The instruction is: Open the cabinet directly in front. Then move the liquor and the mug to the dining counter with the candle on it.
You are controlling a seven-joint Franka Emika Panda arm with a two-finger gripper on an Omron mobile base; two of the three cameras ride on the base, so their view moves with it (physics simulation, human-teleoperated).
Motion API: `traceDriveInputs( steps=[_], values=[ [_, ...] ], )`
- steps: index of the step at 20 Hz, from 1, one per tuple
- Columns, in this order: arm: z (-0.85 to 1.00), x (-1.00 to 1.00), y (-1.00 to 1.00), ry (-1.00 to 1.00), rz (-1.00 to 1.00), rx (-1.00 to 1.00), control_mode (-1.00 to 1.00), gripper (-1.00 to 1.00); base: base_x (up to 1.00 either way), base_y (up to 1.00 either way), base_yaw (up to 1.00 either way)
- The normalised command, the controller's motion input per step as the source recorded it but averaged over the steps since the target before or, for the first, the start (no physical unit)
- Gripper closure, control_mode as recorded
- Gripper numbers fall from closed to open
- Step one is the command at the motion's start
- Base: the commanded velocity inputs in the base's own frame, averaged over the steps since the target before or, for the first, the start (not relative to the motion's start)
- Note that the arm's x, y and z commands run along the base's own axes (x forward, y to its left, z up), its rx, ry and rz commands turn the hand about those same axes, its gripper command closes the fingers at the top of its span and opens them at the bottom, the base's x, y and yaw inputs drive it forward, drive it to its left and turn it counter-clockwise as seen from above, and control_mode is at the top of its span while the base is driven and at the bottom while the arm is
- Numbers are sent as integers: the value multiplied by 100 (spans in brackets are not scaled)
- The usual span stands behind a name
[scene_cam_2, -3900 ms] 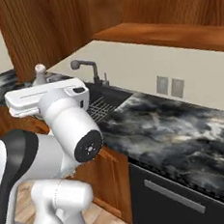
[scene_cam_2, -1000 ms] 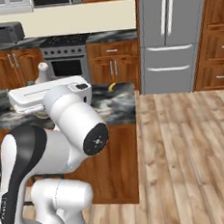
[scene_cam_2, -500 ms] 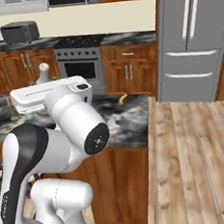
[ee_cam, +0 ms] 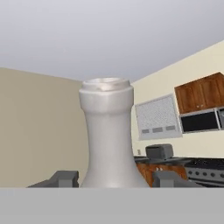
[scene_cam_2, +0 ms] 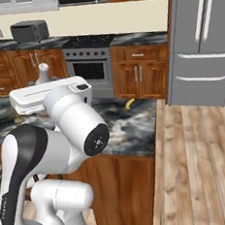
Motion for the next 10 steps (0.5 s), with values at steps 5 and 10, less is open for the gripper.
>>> traceDriveInputs(
  steps=[5,10],
  values=[
    [0,0,0,0,0,0,100,100,70,2,8],
    [0,0,0,0,0,0,100,100,38,17,7]
  ],
)
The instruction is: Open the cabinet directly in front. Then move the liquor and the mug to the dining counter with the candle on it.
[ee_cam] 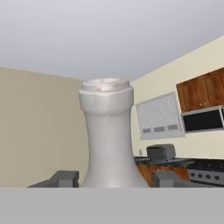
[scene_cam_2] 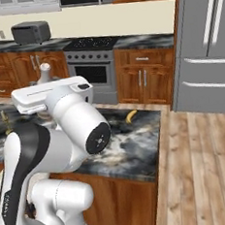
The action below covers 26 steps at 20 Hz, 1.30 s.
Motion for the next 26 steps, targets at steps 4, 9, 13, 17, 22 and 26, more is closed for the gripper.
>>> traceDriveInputs(
  steps=[4,9,13,17,22,26],
  values=[
    [0,0,0,0,0,0,100,100,24,68,9],
    [-25,22,61,0,10,-14,-100,100,3,15,2],
    [-51,60,81,0,12,-17,-100,100,0,0,0],
    [-49,56,53,1,13,0,-100,100,0,0,0],
    [-39,43,47,0,15,0,-100,100,0,0,0],
    [-46,87,75,0,18,0,-100,100,0,0,0]
  ],
)
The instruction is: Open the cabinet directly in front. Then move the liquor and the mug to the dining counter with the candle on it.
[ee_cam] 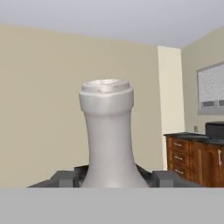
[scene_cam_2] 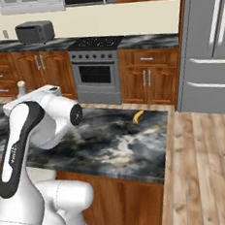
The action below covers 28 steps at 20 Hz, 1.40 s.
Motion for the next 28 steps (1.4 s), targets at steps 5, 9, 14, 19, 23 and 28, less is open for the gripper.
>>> traceDriveInputs(
  steps=[5,9,14,19,23,28],
  values=[
    [-43,99,70,1,18,0,-100,100,0,0,0],
    [-48,86,58,0,13,-15,-100,100,0,0,0],
    [-43,80,49,0,2,-19,-100,100,0,0,0],
    [-53,50,26,1,6,-16,-100,100,0,0,0],
    [-66,25,13,7,8,-2,-100,100,0,0,0],
    [-53,10,5,10,11,0,-100,100,0,0,0]
  ],
)
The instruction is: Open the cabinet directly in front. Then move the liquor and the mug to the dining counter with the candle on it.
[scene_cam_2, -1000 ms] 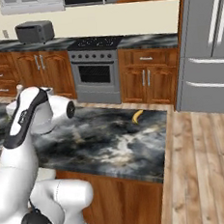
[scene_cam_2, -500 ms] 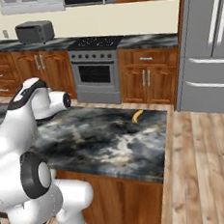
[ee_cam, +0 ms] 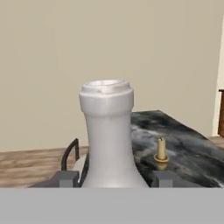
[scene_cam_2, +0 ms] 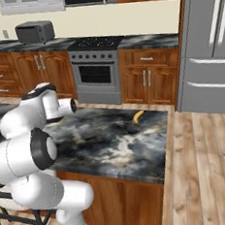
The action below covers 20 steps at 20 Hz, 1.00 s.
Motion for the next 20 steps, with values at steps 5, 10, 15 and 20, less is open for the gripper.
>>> traceDriveInputs(
  steps=[5,10,15,20],
  values=[
    [-12,0,13,7,5,-3,-100,100,0,0,0],
    [-17,28,29,0,0,0,-100,100,0,0,0],
    [-32,47,45,0,0,0,-100,100,0,0,0],
    [-11,18,16,0,0,0,-100,100,0,0,0]
  ],
)
